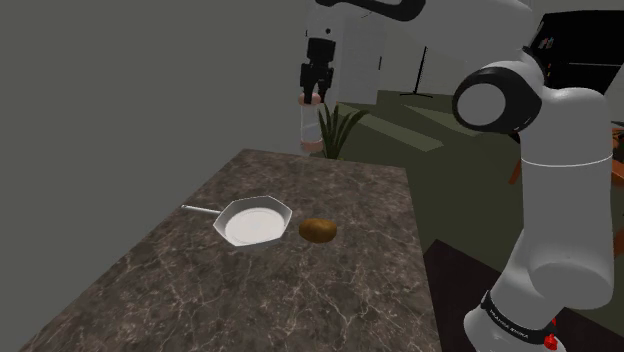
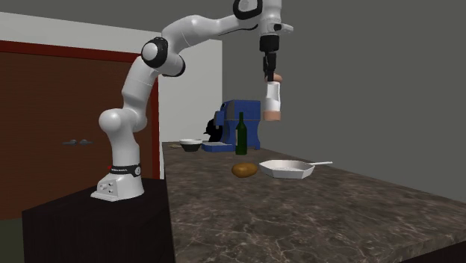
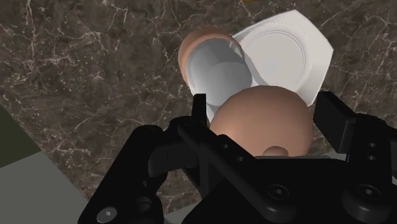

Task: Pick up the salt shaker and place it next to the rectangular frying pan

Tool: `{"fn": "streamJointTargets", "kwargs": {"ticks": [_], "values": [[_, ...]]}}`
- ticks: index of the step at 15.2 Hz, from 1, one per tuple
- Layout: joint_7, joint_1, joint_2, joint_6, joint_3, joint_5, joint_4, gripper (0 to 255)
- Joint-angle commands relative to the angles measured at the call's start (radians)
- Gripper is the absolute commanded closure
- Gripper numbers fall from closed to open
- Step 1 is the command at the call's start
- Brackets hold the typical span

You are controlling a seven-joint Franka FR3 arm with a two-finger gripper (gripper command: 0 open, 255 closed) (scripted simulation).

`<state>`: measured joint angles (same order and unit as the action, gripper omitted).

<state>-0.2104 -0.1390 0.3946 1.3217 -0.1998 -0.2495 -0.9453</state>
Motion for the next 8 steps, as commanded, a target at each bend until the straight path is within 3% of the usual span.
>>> {"fn": "streamJointTargets", "kwargs": {"ticks": [1,8], "values": [[0.035,-0.014,0.045,-0.019,0.01,-0.006,0.071,255],[0.014,-0.042,-0.041,0.129,0.006,0.015,-0.164,255]]}}
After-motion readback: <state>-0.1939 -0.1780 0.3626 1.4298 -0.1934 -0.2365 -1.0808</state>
